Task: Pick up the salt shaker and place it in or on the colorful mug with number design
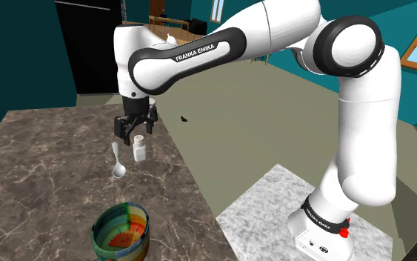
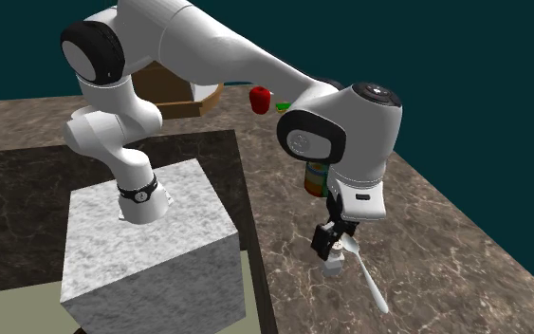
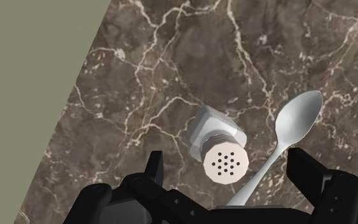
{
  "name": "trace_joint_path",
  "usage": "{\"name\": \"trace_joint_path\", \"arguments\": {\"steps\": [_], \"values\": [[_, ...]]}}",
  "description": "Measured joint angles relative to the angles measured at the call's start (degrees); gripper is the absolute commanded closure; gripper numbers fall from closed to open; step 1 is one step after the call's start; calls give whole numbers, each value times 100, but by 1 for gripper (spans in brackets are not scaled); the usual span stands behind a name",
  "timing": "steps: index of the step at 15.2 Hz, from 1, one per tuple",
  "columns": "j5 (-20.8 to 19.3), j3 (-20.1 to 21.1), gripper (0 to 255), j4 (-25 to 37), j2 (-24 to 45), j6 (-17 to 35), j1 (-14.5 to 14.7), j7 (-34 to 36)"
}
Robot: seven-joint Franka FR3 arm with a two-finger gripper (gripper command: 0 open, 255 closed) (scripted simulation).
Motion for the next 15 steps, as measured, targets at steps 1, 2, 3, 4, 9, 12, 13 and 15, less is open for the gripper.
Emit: {"name": "trace_joint_path", "arguments": {"steps": [1, 2, 3, 4, 9, 12, 13, 15], "values": [[-2, 0, 0, -9, 2, 13, 1, 2], [-2, -1, 0, -16, 2, 20, 0, 2], [-2, -1, 0, -19, 1, 23, 0, 3], [-2, -1, 0, -20, 1, 25, 0, 3], [-3, -1, 255, -21, 0, 26, -1, 3], [-3, -1, 255, -20, 1, 26, -1, 3], [-3, -1, 255, -20, 0, 26, -1, 2], [-3, -2, 255, -21, 0, 26, -2, 2]]}}
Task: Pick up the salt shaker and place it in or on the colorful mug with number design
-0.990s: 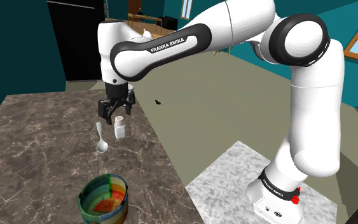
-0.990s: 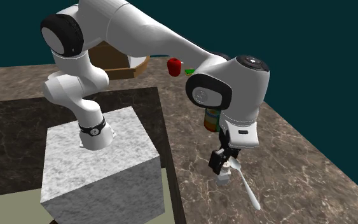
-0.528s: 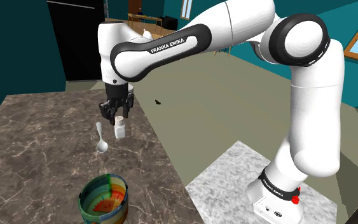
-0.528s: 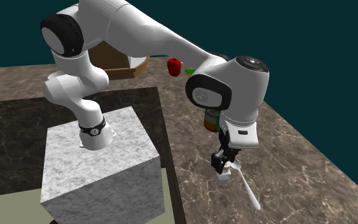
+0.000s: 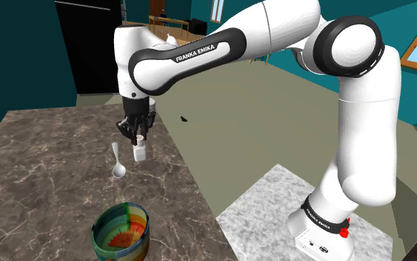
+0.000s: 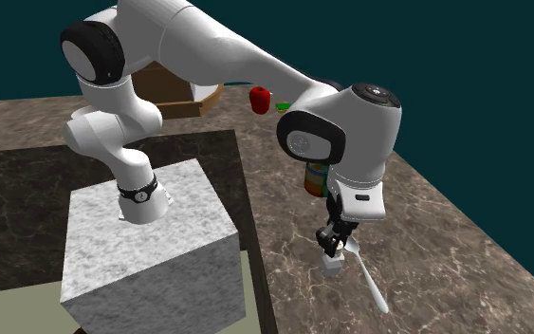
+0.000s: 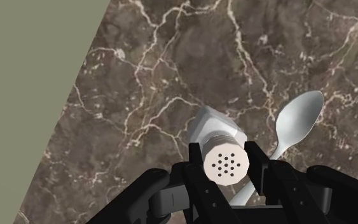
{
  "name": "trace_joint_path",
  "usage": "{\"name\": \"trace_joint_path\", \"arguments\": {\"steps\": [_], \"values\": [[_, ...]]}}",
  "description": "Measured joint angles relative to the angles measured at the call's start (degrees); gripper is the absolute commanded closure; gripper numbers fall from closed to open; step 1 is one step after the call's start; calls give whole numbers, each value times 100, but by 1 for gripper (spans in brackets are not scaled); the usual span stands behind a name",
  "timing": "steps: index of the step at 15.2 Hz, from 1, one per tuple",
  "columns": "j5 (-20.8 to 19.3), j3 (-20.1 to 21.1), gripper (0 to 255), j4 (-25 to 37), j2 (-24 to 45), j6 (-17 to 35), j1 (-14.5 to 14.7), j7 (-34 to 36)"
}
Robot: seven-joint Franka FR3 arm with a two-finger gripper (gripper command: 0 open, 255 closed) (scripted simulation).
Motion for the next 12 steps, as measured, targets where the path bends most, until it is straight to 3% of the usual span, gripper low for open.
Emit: {"name": "trace_joint_path", "arguments": {"steps": [12], "values": [[107, 55, 255, 474, -204, -660, -6, -69]]}}
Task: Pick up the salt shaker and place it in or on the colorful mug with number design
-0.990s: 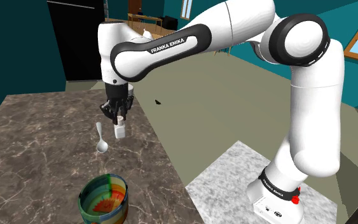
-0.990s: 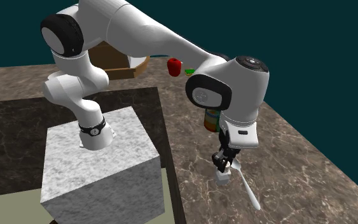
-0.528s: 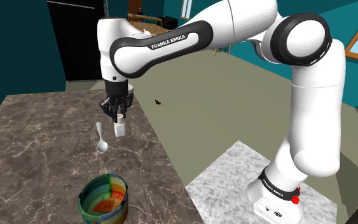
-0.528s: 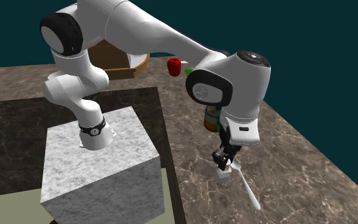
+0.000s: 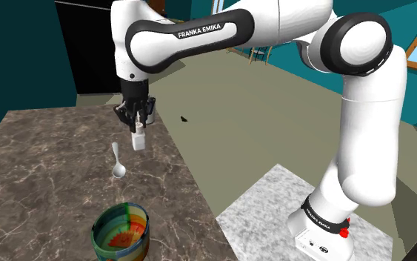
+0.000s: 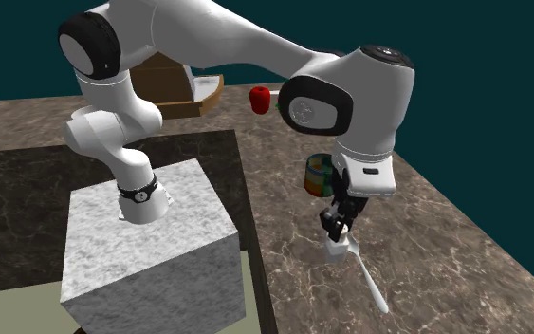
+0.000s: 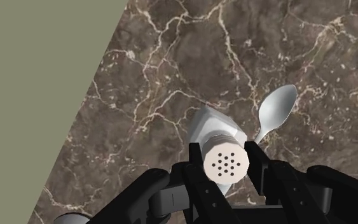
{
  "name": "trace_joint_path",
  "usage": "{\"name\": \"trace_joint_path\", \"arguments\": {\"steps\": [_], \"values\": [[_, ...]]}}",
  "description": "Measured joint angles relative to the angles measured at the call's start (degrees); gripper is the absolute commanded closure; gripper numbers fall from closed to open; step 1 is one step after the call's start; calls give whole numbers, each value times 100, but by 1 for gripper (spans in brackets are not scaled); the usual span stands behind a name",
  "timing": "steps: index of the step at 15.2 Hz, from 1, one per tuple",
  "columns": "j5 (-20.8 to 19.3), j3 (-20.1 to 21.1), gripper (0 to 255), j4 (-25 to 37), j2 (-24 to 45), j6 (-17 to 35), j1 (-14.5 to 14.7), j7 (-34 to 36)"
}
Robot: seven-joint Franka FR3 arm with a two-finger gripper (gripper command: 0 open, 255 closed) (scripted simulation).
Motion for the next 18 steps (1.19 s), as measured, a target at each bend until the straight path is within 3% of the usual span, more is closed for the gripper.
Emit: {"name": "trace_joint_path", "arguments": {"steps": [18], "values": [[82, 58, 255, 1218, -138, -1337, 74, -65]]}}
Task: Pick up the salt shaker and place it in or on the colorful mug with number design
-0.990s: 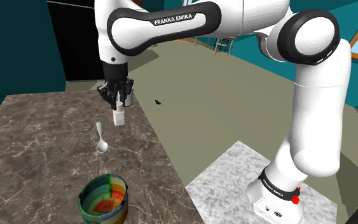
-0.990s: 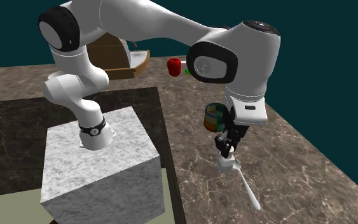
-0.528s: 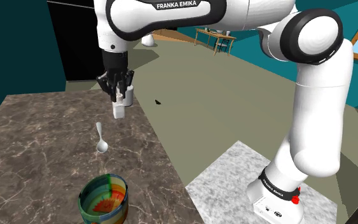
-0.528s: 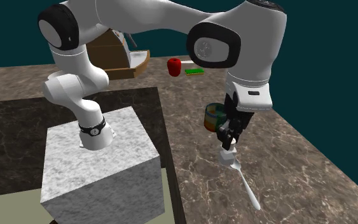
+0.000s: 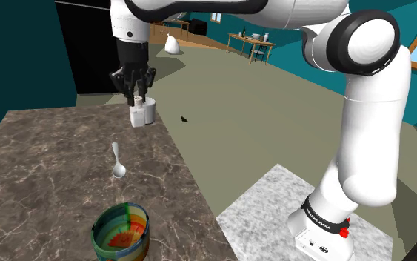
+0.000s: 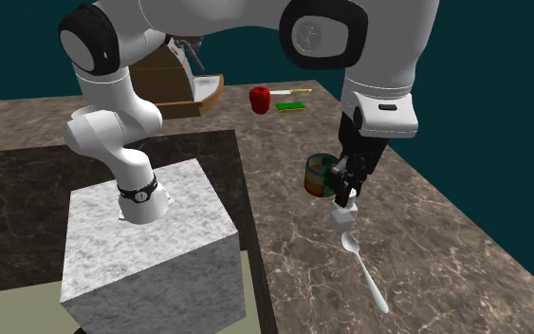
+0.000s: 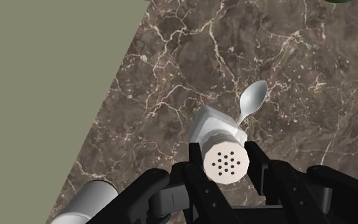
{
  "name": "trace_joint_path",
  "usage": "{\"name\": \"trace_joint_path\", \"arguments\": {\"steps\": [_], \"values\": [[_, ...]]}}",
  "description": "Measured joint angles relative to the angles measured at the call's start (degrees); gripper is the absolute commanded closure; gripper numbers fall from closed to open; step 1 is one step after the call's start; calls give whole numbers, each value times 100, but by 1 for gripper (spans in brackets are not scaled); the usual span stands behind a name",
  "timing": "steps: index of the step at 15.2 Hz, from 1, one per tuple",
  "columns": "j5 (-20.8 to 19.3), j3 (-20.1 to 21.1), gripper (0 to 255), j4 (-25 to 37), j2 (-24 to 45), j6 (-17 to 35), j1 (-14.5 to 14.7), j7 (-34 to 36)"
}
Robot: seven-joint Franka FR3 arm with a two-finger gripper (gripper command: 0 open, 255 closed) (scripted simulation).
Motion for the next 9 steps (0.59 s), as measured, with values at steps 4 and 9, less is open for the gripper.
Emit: {"name": "trace_joint_path", "arguments": {"steps": [4, 9], "values": [[-12, 6, 255, 334, 36, -298, 41, 1], [103, 171, 255, -74, -363, -278, 245, 405]]}}
